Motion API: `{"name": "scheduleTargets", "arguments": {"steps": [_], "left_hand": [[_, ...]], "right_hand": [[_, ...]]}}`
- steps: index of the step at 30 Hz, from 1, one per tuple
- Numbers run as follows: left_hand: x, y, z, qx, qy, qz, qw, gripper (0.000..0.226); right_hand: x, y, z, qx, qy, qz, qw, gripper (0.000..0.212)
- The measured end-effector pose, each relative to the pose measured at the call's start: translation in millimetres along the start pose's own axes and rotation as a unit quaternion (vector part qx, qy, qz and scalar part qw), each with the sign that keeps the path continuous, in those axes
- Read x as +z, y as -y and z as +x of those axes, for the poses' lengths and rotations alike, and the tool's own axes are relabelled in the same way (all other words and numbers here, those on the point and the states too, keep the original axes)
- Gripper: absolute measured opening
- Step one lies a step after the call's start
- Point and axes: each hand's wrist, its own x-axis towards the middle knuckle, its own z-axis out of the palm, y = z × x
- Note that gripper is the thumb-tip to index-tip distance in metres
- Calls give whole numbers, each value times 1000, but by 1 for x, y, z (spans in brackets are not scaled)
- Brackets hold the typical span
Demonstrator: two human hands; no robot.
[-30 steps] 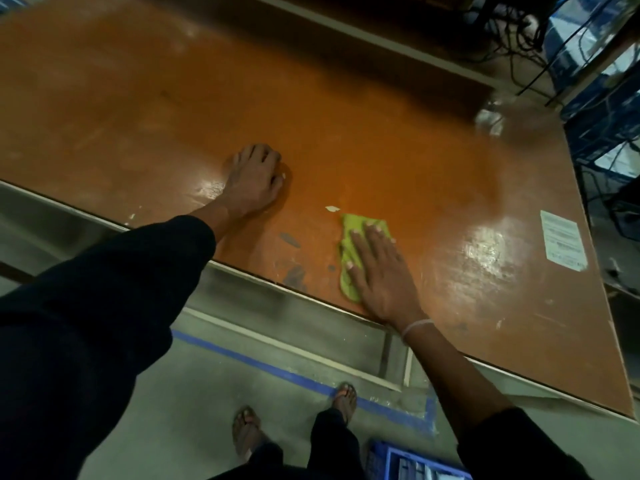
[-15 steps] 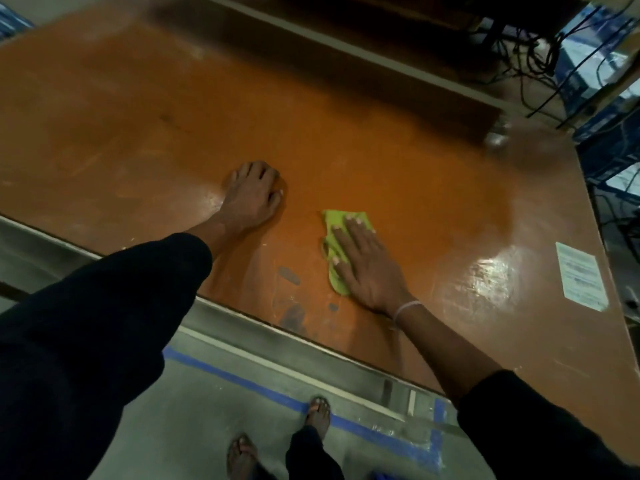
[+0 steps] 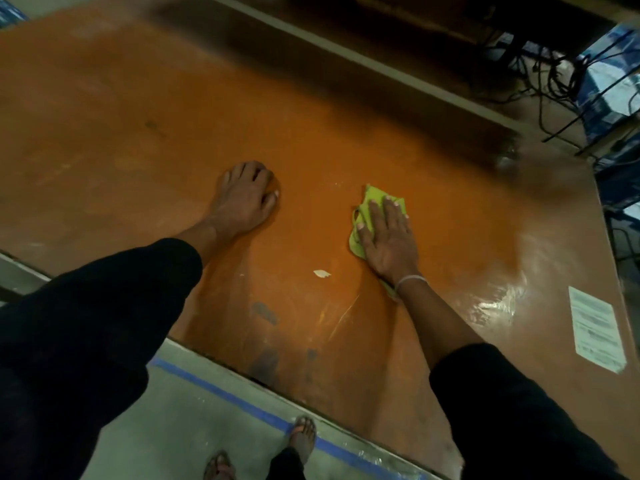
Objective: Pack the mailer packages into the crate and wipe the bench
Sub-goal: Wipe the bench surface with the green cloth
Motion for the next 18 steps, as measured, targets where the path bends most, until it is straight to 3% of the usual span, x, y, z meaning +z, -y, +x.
{"name": "scheduleTargets", "arguments": {"steps": [2, 7, 14, 18], "left_hand": [[3, 1, 1, -2, -7, 3, 1000, 41], [6, 5, 8, -14, -10, 9, 1000, 43], [9, 5, 10, -13, -30, 4, 999, 48], [12, 5, 10, -15, -32, 2, 999, 47]], "right_hand": [[0, 3, 13, 12, 6, -4, 1000, 67], [-6, -12, 34, -104, 29, -23, 994, 65], [-10, -38, 109, 77, -4, -25, 997, 66], [-9, -32, 131, -42, 9, -21, 999, 65]]}}
